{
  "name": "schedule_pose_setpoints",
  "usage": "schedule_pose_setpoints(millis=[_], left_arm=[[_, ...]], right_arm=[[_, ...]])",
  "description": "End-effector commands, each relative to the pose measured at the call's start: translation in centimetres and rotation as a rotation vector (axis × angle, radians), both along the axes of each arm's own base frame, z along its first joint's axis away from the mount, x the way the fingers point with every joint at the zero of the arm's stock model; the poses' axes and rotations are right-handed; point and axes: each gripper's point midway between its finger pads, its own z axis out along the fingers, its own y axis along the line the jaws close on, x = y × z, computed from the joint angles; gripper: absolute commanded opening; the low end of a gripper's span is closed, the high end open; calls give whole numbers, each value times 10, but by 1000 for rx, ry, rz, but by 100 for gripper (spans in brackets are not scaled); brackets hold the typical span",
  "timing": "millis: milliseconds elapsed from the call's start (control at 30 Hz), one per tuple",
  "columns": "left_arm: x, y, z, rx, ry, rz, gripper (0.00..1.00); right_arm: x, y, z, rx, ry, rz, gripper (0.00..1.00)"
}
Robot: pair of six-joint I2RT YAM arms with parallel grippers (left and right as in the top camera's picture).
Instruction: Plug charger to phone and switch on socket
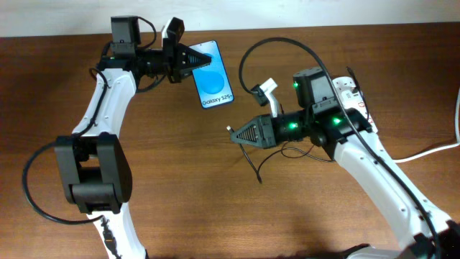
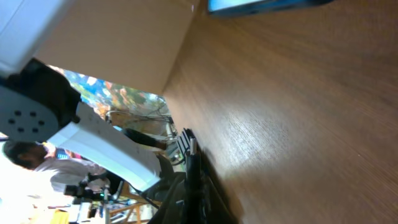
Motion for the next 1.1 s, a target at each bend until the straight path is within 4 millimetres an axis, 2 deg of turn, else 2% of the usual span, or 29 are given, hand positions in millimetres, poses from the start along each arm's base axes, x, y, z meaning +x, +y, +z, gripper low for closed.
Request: schedule_pose_setpoints(millis=[0,233,467,633,800,1067], left_arm=[[-13,0,31,-25,-92,-27,0],[-11,2,34,-25,-145,-22,0],[-9,6,34,-24,-146,-15,0],[-2,25,34,-21,-144,27,0],[-2,25,33,-19,-136,30,0],[8,26,27,20,-32,86,0]], right_arm=[[5,5,10,43,-23,5,4],[35,9,-7,15,63,-107,4],[53,18,-10,71,135,-133,4],[55,18,-9,74,130,-137,4],[59,20,-3,95,120,-144,4],[62,20,-2,100,158,-171,4]])
